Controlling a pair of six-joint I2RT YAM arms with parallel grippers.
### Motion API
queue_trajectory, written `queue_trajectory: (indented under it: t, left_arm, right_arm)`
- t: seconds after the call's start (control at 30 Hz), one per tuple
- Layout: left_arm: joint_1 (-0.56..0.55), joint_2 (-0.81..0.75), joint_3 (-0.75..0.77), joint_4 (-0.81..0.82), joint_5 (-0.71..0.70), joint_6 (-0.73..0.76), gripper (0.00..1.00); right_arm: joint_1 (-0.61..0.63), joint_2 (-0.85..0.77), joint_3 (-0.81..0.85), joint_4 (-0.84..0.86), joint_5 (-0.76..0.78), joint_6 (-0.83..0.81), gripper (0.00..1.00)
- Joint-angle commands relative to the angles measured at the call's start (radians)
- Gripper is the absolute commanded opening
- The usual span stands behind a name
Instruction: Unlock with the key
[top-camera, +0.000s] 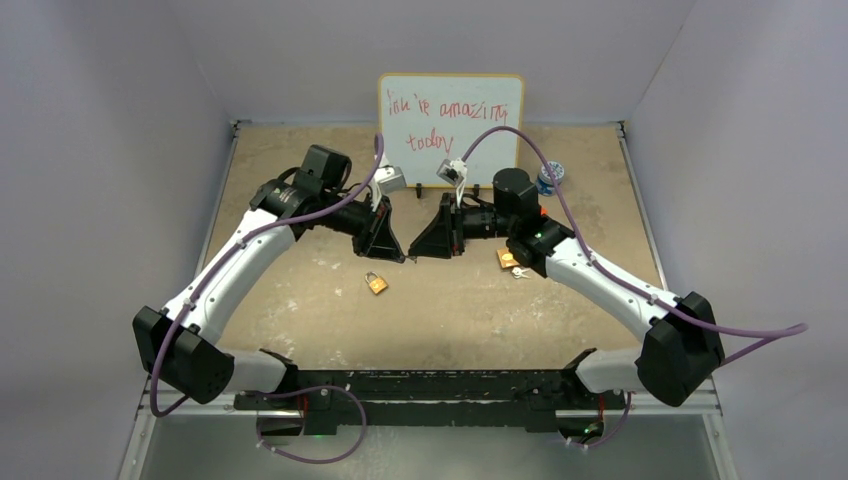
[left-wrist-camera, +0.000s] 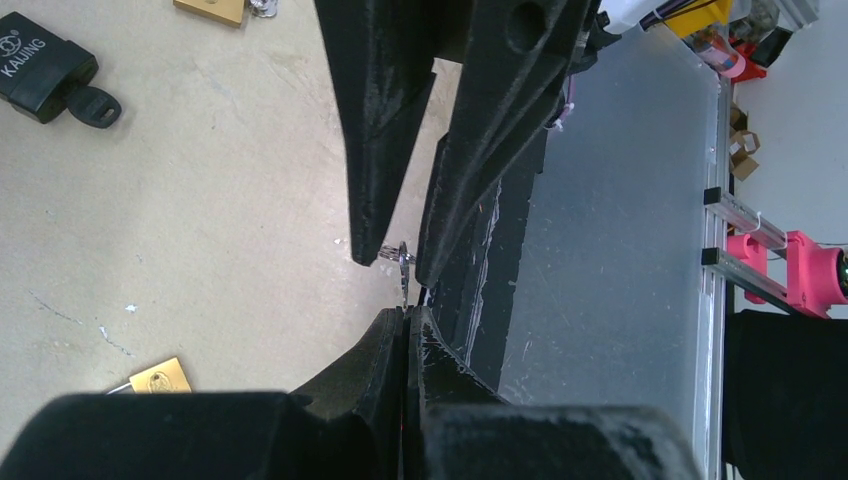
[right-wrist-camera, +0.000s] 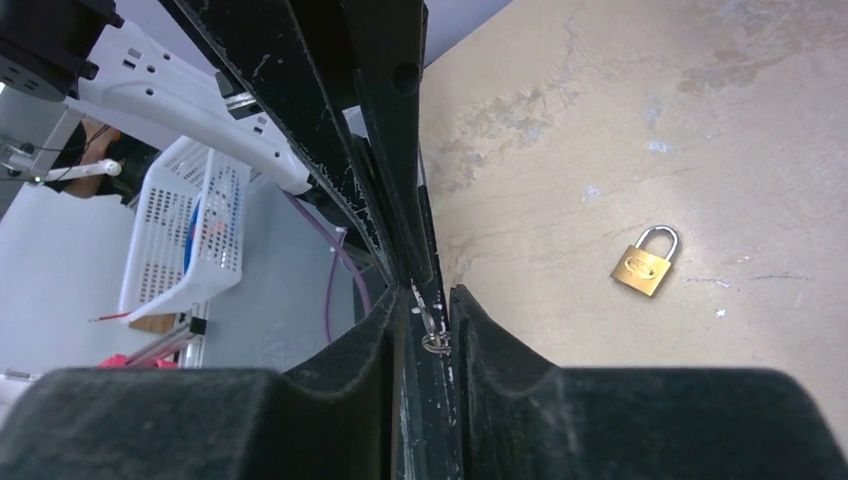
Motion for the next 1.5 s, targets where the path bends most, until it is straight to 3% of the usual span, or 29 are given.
queue_trajectory:
  t: [0.0,0.27,0.4,0.77,0.93,1.1,1.2,1.37,1.47]
  left_arm:
    - [-0.005,-0.020,0.001,0.012,0.019,0.031,0.00]
    - [-0.006,-0.020,0.002,0.012,0.021,0.034,0.00]
    - [-0.006,-0.020,0.003,0.011,0.017,0.035,0.00]
    - [-0.006,-0.023,0.009,0.010,0.023,0.036,0.00]
    - [-0.006,-0.025,0.011,0.010,0.025,0.037,0.00]
    - [-0.006,-0.031,0.010,0.012,0.032,0.038,0.00]
    - [-0.006,-0.033,0.007,0.012,0.033,0.038,0.00]
    - [-0.006,-0.040,0.005,0.016,0.035,0.034,0.00]
    - [-0.006,-0.041,0.008,0.023,0.035,0.021,0.04]
  right_arm:
    - [0.011,-0.033,0.020,0.036,-0.053,-0.006,0.21]
    - [0.016,-0.020,0.014,0.015,-0.104,-0.019,0.26]
    - [0.017,-0.015,0.015,0.003,-0.131,-0.029,0.20]
    - [0.019,-0.006,0.014,-0.043,-0.140,-0.057,0.31]
    - [0.020,-0.005,0.012,-0.044,-0.139,-0.057,0.26]
    - [0.020,-0.005,0.010,-0.047,-0.136,-0.059,0.29]
    - [0.020,-0.007,0.011,-0.046,-0.134,-0.057,0.23]
    - [0.021,-0.010,0.012,-0.028,-0.137,-0.039,0.00]
    - [0.021,-0.023,0.000,0.001,-0.120,-0.023,0.00]
